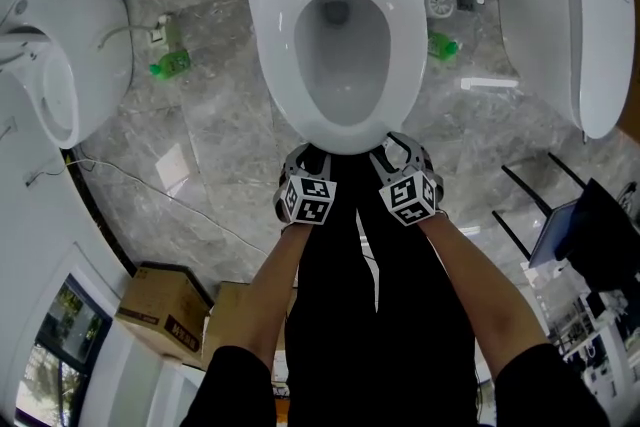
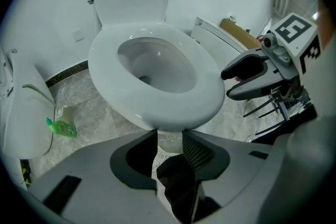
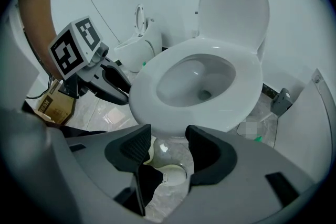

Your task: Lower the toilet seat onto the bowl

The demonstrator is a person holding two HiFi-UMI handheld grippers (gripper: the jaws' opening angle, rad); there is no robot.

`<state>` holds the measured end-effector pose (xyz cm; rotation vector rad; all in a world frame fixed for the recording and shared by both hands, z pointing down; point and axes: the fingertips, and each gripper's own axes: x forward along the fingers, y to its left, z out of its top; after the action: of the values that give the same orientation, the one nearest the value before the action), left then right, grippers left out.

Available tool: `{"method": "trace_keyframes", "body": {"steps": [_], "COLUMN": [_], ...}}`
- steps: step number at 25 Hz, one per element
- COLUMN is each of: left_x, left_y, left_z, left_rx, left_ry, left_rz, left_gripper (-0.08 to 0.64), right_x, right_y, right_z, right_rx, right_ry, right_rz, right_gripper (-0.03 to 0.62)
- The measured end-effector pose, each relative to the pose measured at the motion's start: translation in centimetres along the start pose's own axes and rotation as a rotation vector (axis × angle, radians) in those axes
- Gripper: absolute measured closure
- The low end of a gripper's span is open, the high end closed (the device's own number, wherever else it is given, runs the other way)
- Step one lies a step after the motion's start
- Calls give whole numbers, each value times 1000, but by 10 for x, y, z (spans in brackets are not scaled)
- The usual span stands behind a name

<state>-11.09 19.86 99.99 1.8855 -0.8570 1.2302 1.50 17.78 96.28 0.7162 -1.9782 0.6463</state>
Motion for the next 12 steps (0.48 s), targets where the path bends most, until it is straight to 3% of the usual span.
{"method": "trace_keyframes", "body": {"steps": [9, 12], "left_x": [11, 11], "left_y": [0, 0], "left_z": [-2, -2], "left_rx": [6, -24], "left_ry": [-7, -16], "left_rz": [-4, -18], "left_gripper": [404, 405], "right_x": [8, 7], "right_y": [-4, -4], "right_z": [-7, -5], "right_rx": [-42, -16], "right_ry": [11, 7], "right_rz": [-32, -7], "right_gripper": [365, 365]}}
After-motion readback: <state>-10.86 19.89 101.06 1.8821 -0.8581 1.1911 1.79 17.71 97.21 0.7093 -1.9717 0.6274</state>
